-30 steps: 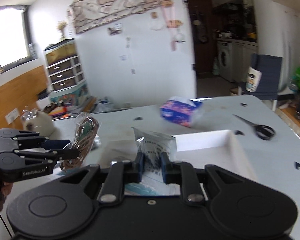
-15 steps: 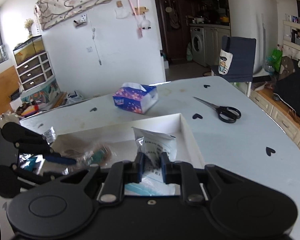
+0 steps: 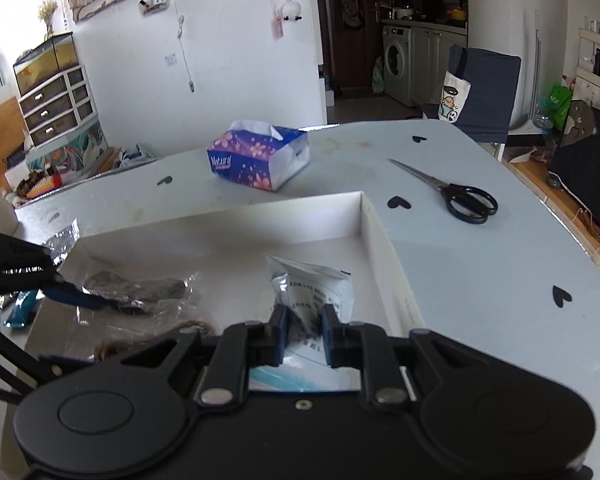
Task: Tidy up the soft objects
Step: 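Carry both bags over the tray and open the left tool to drop the cord bag, then lower the clear printed packet into the tray and open the right tool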
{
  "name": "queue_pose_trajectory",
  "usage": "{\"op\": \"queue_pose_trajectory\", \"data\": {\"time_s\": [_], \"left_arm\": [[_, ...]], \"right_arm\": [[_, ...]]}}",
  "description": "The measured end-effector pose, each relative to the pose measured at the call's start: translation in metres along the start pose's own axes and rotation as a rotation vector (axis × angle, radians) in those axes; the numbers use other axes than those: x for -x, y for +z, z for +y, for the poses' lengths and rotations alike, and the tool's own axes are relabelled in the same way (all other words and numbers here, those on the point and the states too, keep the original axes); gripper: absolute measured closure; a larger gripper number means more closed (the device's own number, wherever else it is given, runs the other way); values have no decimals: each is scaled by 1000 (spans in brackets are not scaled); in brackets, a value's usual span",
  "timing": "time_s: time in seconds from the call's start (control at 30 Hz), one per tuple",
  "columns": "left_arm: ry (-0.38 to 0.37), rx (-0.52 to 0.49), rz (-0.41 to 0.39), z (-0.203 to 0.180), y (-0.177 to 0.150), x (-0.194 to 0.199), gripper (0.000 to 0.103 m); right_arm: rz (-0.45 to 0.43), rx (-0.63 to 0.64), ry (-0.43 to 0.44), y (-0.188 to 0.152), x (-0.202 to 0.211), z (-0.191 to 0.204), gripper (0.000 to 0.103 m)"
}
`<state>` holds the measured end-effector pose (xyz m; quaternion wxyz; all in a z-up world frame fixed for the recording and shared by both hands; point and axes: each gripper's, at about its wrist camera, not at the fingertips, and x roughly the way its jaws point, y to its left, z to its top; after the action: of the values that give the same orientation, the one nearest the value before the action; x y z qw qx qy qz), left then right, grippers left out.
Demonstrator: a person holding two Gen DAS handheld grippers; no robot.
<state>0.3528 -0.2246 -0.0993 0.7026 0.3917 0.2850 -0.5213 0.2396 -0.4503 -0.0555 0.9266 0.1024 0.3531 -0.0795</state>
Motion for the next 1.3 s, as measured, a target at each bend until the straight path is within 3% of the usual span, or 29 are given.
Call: {"op": "queue_pose_trajectory", "data": {"time_s": [0.13,0.4,0.47,0.6,0.73,0.8,1.03,1.2,1.3], "left_arm": [[16,42,5,10,-6,7,49],[-84,233,-164,9,14,18,49],[-97,265,-181,3,21,13,49],[-54,248,-126,-10,30,-6,50],[-39,253,-68,-11,25,-16,72],[-46,265,-61,-7,19,-15,75],[-51,225,-33,2,-6,-2,76],[-51,259,-47,8,-12,3,73],[-46,300,-77,8,-13,7,61]], "right_arm": [[14,26,-9,-3,-6,5,84],[24,85,16,-8,-8,20,83],[34,94,27,-10,-8,23,71],[26,66,46,-11,-3,23,64],[31,41,77,-11,1,20,65],[33,36,59,-11,-1,18,65],[75,-48,67,-15,-22,9,66],[89,38,92,-25,-27,28,66],[101,86,122,-27,-25,40,67]]}}
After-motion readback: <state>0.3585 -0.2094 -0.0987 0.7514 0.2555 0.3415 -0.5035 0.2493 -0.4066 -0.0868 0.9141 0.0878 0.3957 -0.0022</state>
